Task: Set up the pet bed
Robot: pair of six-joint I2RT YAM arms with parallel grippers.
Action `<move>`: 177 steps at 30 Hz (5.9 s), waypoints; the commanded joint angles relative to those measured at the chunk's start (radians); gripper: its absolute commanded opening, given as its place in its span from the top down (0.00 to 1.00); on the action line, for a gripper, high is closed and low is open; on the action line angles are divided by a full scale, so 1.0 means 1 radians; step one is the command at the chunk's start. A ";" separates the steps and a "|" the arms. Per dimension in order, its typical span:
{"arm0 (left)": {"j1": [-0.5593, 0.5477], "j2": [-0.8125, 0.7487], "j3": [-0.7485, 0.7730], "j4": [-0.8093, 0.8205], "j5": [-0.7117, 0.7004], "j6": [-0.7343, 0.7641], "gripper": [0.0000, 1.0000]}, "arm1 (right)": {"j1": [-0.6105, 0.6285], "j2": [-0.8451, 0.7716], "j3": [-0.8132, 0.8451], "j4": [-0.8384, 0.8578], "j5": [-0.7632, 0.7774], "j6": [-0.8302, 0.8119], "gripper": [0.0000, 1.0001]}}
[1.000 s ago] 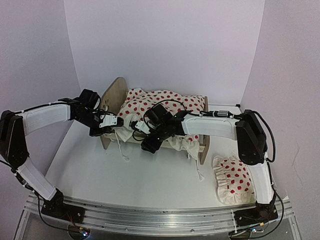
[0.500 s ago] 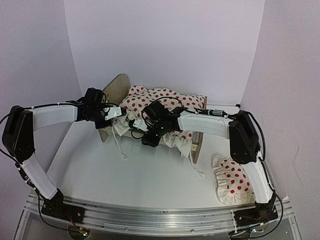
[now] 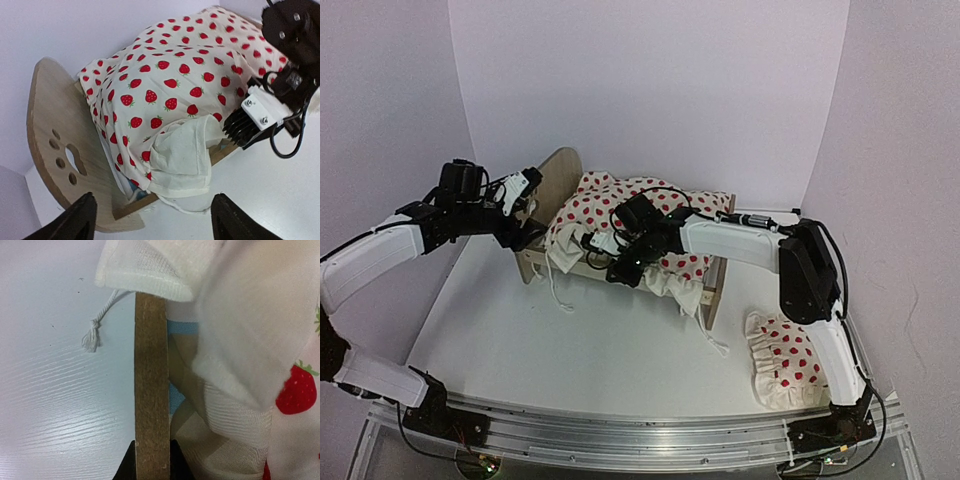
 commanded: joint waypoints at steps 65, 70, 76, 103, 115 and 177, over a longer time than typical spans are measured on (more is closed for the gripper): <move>-0.005 0.262 -0.436 0.727 -0.054 -0.713 0.41 | -0.032 -0.490 -0.093 -0.084 -0.405 0.406 0.11; 0.056 0.321 -0.368 0.836 -0.002 -0.568 0.27 | -0.032 -0.335 0.019 -0.005 -0.368 0.512 0.14; 0.092 0.430 -0.243 0.786 0.195 -0.368 0.27 | -0.032 -0.187 0.125 0.004 -0.182 0.537 0.30; 0.091 0.495 -0.044 0.679 0.442 -0.147 1.00 | 0.003 0.018 0.233 -0.206 0.117 0.319 0.47; 0.058 0.416 0.055 0.519 0.436 -0.132 1.00 | 0.002 0.236 0.416 -0.310 0.066 0.331 0.38; -0.127 0.653 -0.106 1.114 -0.070 -0.423 0.35 | -0.058 -0.320 0.208 0.328 -0.074 0.441 1.00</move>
